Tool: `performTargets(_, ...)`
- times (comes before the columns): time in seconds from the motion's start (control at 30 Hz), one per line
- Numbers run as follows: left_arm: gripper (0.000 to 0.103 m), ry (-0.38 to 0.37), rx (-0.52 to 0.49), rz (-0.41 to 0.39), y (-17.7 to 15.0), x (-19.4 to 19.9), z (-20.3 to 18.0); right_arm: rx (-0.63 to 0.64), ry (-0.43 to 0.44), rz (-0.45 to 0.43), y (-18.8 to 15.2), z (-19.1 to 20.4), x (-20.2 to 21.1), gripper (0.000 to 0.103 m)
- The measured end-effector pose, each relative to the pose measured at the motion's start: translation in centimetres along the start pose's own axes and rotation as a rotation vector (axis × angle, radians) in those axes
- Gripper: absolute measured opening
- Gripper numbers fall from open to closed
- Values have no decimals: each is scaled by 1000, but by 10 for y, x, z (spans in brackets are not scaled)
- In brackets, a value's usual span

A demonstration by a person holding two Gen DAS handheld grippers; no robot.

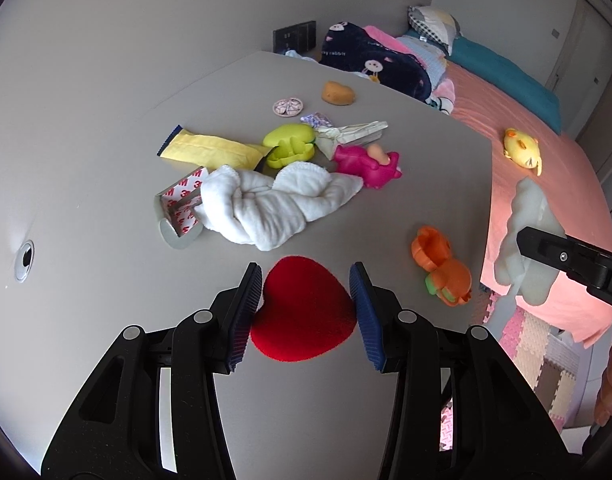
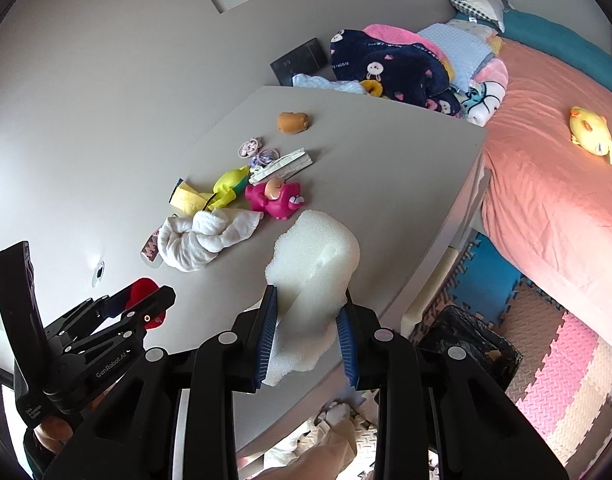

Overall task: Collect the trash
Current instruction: 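Carry the white foam and red heart down over the black bin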

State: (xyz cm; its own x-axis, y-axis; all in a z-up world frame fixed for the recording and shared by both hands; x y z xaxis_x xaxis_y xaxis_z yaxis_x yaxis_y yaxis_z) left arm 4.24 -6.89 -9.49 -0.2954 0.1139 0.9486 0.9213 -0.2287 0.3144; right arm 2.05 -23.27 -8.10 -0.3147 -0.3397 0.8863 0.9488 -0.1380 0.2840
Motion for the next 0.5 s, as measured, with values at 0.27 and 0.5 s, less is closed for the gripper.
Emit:
performTargets(0.27,45,3,-45,-28,8,14,-21,-29,11,-52,1,-15,24,31)
performTargets(0.5,45,-11,-107,-37,14,18,-53,-73,6,-77,-4,-36,39,31)
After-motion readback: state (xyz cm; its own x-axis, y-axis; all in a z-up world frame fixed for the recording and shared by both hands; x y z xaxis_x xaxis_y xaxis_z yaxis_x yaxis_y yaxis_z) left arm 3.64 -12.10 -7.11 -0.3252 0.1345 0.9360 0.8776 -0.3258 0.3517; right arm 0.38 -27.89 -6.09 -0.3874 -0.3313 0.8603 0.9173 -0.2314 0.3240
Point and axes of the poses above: each gripper's, at about its wrist camera, not at the fingertips, and x roughly against the way its jaws point, z to its left, y to its top, the point moved 10 cm from there along -x, roughly the way its jaws point, and after that the axes turned 15 degrees about z, right-handed, at the moved point
